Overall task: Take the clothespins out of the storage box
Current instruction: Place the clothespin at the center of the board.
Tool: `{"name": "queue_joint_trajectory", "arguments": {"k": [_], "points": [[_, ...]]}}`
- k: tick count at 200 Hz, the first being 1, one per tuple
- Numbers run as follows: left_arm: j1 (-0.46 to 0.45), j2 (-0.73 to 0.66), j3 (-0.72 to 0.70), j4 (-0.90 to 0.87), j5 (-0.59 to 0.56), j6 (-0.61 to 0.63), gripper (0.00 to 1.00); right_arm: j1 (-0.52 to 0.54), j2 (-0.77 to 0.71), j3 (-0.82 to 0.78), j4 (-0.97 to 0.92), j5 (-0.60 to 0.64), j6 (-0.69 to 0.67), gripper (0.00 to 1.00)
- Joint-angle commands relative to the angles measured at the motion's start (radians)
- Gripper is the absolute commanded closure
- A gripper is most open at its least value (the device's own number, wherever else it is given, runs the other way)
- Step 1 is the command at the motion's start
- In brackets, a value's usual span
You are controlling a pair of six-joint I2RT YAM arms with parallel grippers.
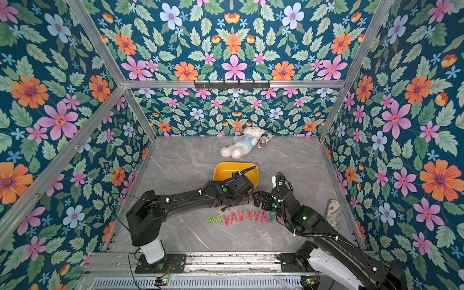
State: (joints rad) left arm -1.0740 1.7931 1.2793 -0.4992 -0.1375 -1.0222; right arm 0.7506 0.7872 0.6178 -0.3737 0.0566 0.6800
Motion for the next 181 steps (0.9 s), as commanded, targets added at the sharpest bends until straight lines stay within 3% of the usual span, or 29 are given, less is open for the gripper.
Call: {"name": "queue_joint_trajectory", "arguments": {"k": [1,123,181], "points": [[-0.009,0.021,-0.005,0.050,-0.008,-0.056,0.95,0.000,-0.026,-0.011,-0.033,0.008,0.012,0.01],[0.007,0.178,0.040,0.034,0.011,-0.036,0.93,0.000,-0.070,-0.036,-0.060,0.042,0.034,0.01],[0.014,0.181,0.040,0.034,0.021,-0.029,0.79,0.001,-0.052,-0.030,-0.054,0.051,0.024,0.01]]}}
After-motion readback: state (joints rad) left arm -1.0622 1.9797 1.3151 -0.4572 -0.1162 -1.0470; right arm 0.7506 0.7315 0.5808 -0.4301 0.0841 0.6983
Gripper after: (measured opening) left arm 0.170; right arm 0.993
